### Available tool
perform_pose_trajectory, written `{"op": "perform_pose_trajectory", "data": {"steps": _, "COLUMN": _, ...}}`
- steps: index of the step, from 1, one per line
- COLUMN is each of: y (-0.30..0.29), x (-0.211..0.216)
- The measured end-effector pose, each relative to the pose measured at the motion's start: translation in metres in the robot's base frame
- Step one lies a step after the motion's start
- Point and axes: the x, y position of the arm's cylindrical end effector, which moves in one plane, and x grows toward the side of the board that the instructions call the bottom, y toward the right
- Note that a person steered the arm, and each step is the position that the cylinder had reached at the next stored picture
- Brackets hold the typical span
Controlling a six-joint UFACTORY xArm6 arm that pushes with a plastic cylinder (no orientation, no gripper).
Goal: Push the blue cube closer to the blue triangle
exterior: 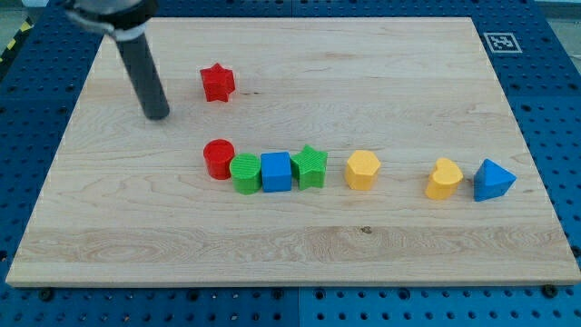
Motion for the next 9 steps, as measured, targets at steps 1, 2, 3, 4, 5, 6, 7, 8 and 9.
{"op": "perform_pose_trajectory", "data": {"steps": 1, "y": 0.011, "x": 0.05}}
{"op": "perform_pose_trajectory", "data": {"steps": 2, "y": 0.039, "x": 0.075}}
{"op": "perform_pose_trajectory", "data": {"steps": 3, "y": 0.049, "x": 0.075}}
{"op": "perform_pose_trajectory", "data": {"steps": 4, "y": 0.06, "x": 0.095}}
{"op": "perform_pose_trajectory", "data": {"steps": 5, "y": 0.073, "x": 0.113}}
{"op": "perform_pose_trajectory", "data": {"steps": 6, "y": 0.092, "x": 0.112}}
{"op": "perform_pose_trajectory", "data": {"steps": 7, "y": 0.112, "x": 0.098}}
{"op": "perform_pose_trajectory", "data": {"steps": 8, "y": 0.116, "x": 0.082}}
{"op": "perform_pose_trajectory", "data": {"steps": 9, "y": 0.117, "x": 0.082}}
